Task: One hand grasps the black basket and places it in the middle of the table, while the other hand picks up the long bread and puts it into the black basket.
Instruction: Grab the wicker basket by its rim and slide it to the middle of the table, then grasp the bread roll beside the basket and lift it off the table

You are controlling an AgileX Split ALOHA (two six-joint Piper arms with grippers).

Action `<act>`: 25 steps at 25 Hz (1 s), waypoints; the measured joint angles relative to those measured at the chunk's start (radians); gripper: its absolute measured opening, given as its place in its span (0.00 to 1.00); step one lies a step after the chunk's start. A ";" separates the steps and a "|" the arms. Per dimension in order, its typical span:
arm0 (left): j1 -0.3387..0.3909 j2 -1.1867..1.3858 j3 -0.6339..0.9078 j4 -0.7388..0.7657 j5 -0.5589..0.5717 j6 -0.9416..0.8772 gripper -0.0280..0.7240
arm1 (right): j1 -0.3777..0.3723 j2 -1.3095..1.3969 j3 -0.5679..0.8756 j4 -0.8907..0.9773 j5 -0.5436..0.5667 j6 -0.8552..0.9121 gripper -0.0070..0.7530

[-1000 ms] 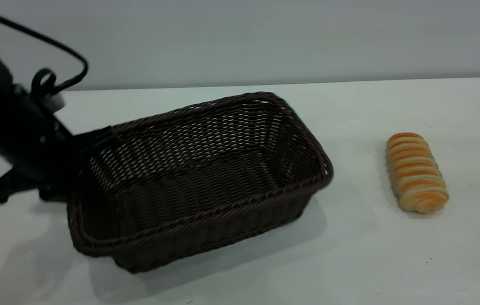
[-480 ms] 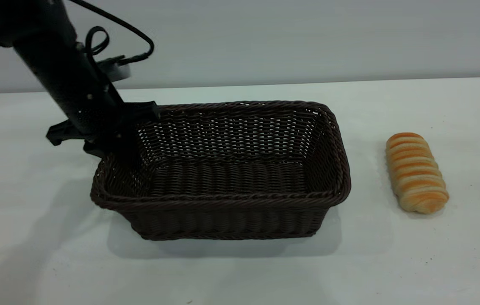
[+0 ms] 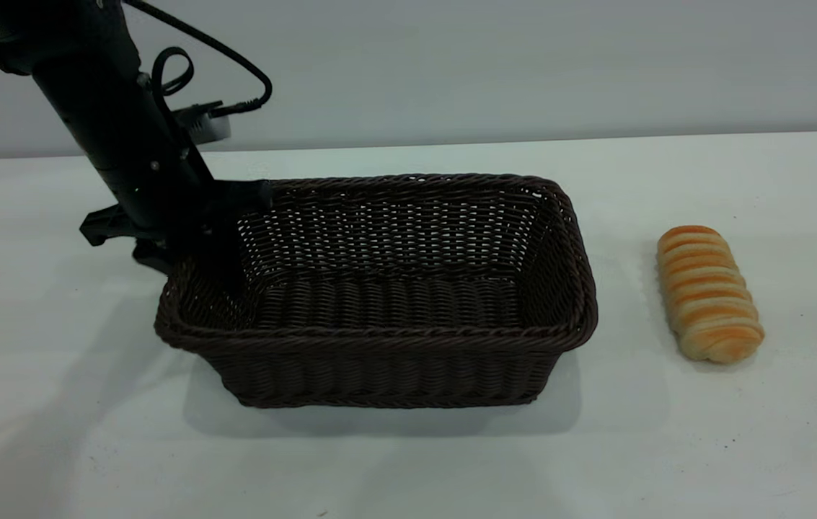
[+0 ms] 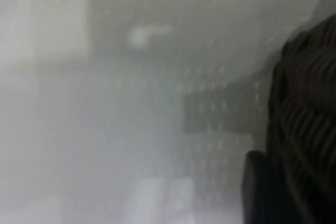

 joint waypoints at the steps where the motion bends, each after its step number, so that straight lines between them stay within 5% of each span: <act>1: 0.000 -0.001 0.000 0.008 0.011 0.001 0.62 | 0.000 0.000 0.000 0.000 0.000 0.000 0.55; 4: 0.000 -0.029 0.000 0.038 0.015 -0.013 0.80 | 0.000 0.000 0.000 -0.002 0.000 0.000 0.55; 7: 0.000 -0.091 0.000 0.057 0.011 -0.019 0.88 | 0.000 0.000 0.000 -0.003 0.000 0.000 0.55; 14: 0.000 -0.289 0.000 0.063 0.042 -0.022 0.82 | 0.000 0.022 0.000 0.060 -0.025 -0.032 0.55; 25: 0.000 -0.580 0.001 0.115 0.133 0.025 0.75 | 0.000 0.566 -0.061 0.592 -0.162 -0.545 0.51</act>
